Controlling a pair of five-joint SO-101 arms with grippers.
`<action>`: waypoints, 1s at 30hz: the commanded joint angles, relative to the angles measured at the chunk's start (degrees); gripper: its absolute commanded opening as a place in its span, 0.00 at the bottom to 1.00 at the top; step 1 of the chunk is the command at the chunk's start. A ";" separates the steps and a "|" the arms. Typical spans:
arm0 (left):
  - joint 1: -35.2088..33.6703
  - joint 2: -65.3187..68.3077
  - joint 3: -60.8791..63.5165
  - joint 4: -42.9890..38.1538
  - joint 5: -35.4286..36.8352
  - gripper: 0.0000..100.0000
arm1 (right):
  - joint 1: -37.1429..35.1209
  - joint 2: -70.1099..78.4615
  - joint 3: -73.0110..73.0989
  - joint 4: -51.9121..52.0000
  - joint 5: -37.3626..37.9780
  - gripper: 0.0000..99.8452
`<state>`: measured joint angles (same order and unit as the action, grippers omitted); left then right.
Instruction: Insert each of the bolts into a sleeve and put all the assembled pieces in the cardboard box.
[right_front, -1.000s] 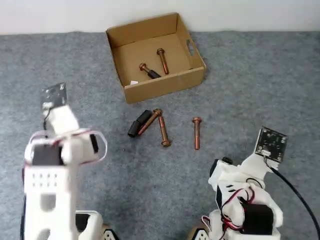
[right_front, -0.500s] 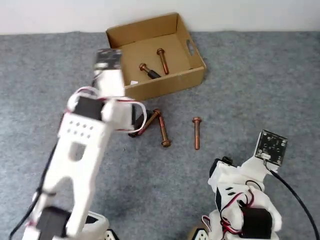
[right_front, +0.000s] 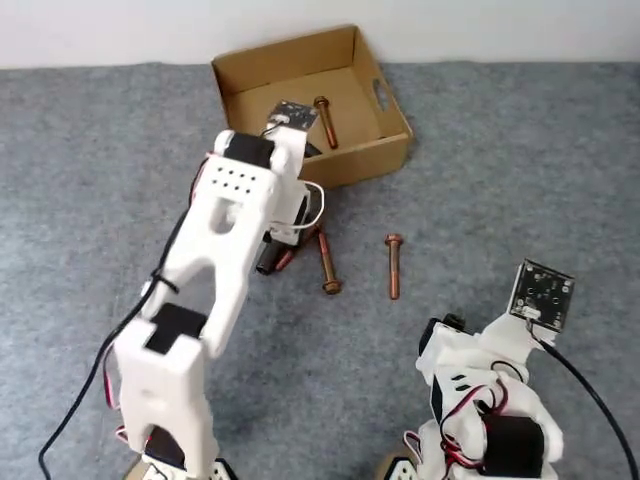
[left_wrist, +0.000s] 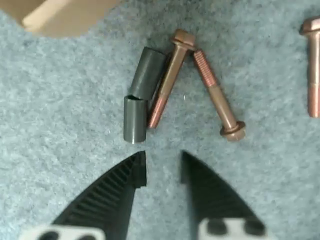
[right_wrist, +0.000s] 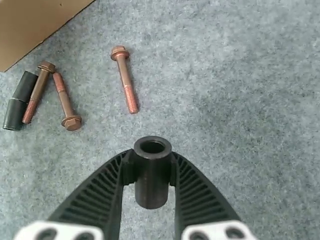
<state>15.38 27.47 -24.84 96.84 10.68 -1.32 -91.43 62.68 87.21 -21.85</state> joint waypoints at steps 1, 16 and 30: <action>0.44 3.43 -10.42 1.93 -2.90 0.17 | 0.40 -0.22 -0.44 -1.19 -0.26 0.01; 2.64 19.16 -23.69 1.76 -7.56 0.17 | 0.31 -0.22 -0.35 -1.19 -0.26 0.01; 2.02 34.81 -39.43 1.85 -8.18 0.17 | 0.31 -0.22 -0.26 -1.19 -0.26 0.01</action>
<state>17.85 61.49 -59.91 98.33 3.74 -1.32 -91.43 62.68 87.12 -21.85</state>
